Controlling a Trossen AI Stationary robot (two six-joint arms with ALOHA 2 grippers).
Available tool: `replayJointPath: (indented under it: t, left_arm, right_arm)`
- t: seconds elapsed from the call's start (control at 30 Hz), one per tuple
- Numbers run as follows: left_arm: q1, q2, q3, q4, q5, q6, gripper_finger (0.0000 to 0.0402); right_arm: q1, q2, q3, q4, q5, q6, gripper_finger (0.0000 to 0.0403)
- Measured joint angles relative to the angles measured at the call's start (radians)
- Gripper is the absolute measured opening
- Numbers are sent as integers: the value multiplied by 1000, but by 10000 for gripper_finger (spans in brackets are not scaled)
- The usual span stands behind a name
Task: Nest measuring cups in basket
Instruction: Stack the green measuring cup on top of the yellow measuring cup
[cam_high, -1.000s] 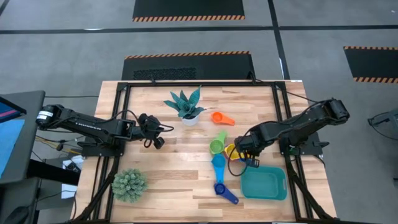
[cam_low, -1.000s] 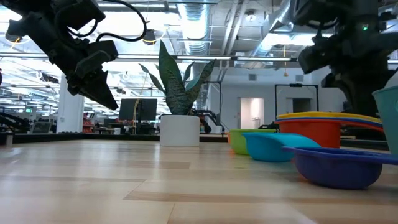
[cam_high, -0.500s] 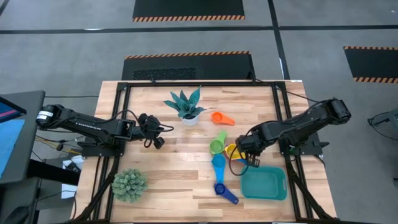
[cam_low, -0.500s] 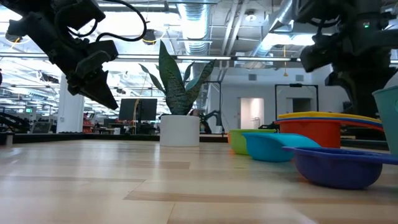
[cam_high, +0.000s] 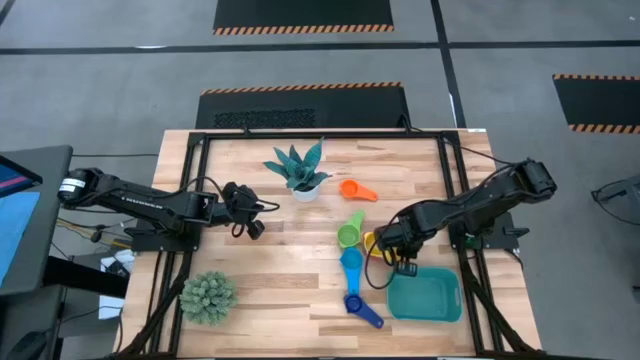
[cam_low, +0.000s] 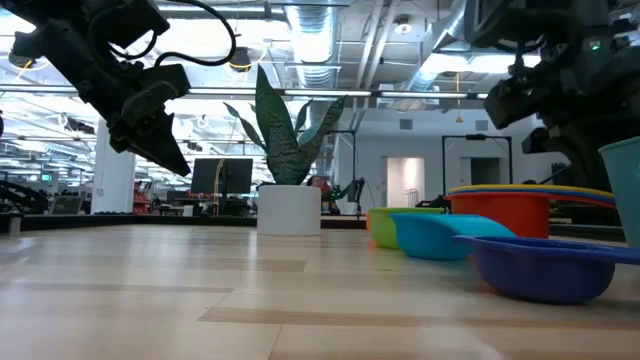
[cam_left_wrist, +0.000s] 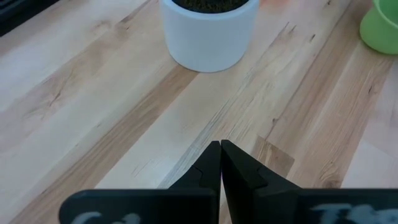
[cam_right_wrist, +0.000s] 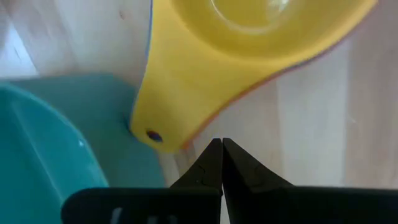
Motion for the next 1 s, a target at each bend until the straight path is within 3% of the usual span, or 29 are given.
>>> replayJointPath:
  t: [0.17,0.3,0.43,0.63,0.8,1.0]
  left_arm:
    - [0,0,0,-1,0,0,0]
    - [0,0,0,0,0,1,0]
    - [0,0,0,0,0,0,0]
    - [0,0,0,0,0,0,0]
    - [0,0,0,0,-2,5,0]
    - [0,0,0,0,-1,1,0]
  right_arm:
    - [-6,-48,0,-33,86,-1,17]
    - [-37,-83,0,-77,290,-9,20]
    - [-101,-106,0,26,458,-39,26]
    - [-204,-100,0,323,378,-178,28]
    - [-218,-100,0,616,274,-357,24]
    - [-190,-93,11,673,264,-512,23]
